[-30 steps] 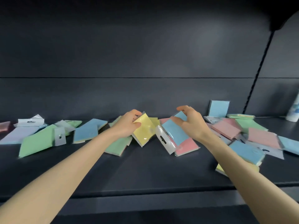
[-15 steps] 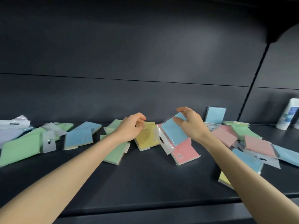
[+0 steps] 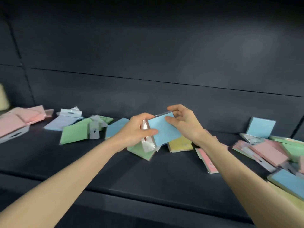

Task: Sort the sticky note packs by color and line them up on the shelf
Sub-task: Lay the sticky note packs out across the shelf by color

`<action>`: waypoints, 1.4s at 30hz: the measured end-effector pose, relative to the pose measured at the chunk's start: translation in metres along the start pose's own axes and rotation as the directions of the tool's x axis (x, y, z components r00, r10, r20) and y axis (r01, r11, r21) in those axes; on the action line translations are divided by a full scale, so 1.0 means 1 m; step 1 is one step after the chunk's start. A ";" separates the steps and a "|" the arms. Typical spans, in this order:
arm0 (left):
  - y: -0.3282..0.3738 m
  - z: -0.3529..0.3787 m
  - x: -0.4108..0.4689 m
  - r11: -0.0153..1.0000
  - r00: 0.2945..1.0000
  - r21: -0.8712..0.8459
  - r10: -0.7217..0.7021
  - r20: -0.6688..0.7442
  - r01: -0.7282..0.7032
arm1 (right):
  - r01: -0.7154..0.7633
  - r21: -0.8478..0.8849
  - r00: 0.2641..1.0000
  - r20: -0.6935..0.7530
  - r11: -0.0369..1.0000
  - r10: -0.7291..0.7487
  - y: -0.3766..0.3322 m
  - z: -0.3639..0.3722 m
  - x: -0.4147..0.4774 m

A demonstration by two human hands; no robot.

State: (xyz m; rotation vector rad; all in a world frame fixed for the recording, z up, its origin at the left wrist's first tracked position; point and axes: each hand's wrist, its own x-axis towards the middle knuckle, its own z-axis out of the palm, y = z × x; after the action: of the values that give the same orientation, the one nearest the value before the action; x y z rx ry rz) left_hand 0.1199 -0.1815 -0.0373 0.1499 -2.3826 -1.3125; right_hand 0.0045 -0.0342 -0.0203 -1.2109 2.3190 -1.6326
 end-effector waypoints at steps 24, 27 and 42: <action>-0.137 -0.282 -0.052 0.903 0.996 0.420 -0.078 -0.052 0.092 | 0.078 -0.241 0.985 0.169 0.967 -0.037 -0.097 0.281 0.068; -0.149 -0.307 -0.056 0.865 0.993 0.489 -0.108 -0.037 0.112 | 0.036 -0.271 0.980 0.198 0.962 0.019 -0.104 0.311 0.078; -0.156 -0.319 -0.053 0.776 0.998 0.629 -0.034 -0.044 0.054 | 0.104 -0.575 0.977 0.211 0.812 0.024 -0.110 0.319 0.088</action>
State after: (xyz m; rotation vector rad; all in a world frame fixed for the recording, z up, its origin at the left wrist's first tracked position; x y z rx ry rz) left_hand 0.2815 -0.5024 -0.0328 0.4158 -2.7120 -0.4585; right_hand 0.1518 -0.3496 -0.0373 -1.4408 2.7521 -0.7349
